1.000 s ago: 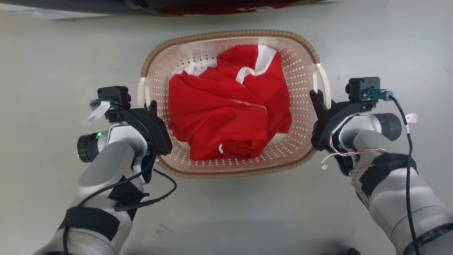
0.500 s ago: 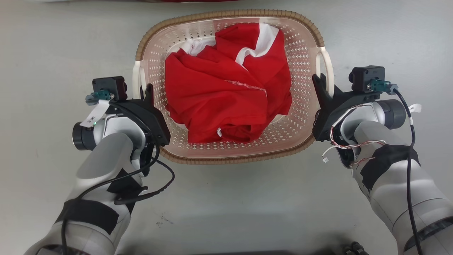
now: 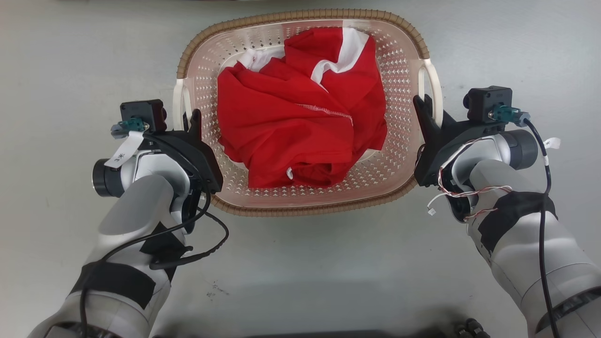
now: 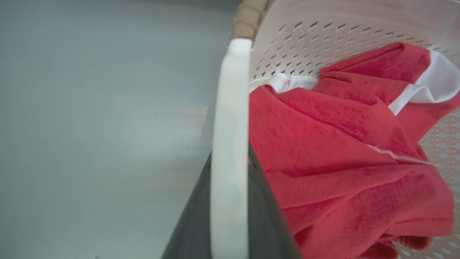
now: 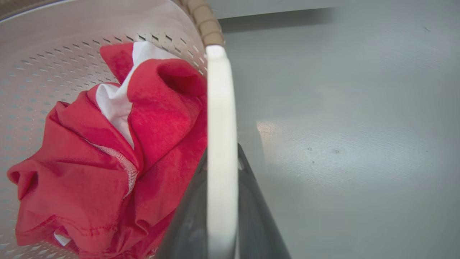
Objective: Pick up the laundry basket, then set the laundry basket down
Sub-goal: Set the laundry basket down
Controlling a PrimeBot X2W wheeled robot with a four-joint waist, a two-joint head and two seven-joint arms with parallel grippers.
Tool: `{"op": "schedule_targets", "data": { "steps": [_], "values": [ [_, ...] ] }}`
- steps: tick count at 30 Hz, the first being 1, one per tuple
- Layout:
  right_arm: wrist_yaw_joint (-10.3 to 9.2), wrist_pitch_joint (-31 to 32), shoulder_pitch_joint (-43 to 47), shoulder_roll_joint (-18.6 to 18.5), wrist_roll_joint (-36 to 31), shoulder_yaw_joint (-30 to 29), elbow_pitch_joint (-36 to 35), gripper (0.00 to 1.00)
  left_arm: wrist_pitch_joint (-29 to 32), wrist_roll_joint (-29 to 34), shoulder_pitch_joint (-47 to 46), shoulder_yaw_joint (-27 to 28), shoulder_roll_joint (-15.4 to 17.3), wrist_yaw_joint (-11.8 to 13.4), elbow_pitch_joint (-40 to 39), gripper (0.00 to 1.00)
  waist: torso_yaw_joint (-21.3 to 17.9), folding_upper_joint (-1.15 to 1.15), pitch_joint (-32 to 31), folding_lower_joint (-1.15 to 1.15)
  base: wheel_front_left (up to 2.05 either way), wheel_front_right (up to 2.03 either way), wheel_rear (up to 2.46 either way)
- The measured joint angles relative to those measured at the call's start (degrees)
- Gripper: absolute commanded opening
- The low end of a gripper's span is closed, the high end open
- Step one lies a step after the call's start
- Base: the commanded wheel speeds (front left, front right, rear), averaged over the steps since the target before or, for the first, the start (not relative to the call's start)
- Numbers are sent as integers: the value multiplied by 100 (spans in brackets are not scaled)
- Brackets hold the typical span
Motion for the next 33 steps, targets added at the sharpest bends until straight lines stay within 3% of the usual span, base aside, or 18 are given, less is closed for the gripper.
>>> {"op": "schedule_targets", "data": {
  "steps": [10,12,13,33],
  "values": [
    [23,-8,-23,4,0,25,59,0,0,0,-61,-18,-15,-101,92,0,10,0,-27,1,0,0,0],
    [23,-8,-31,5,0,35,73,82,-1,2,-65,-35,-15,-142,103,100,11,0,-38,2,0,0,0],
    [23,-8,-31,5,0,35,73,100,-1,2,-65,-35,-15,-142,103,100,11,0,-38,2,0,0,0],
    [100,-205,86,-3,-47,159,114,100,-157,4,157,-89,29,-345,220,100,21,1,-808,2,0,0,0]
  ]
}}
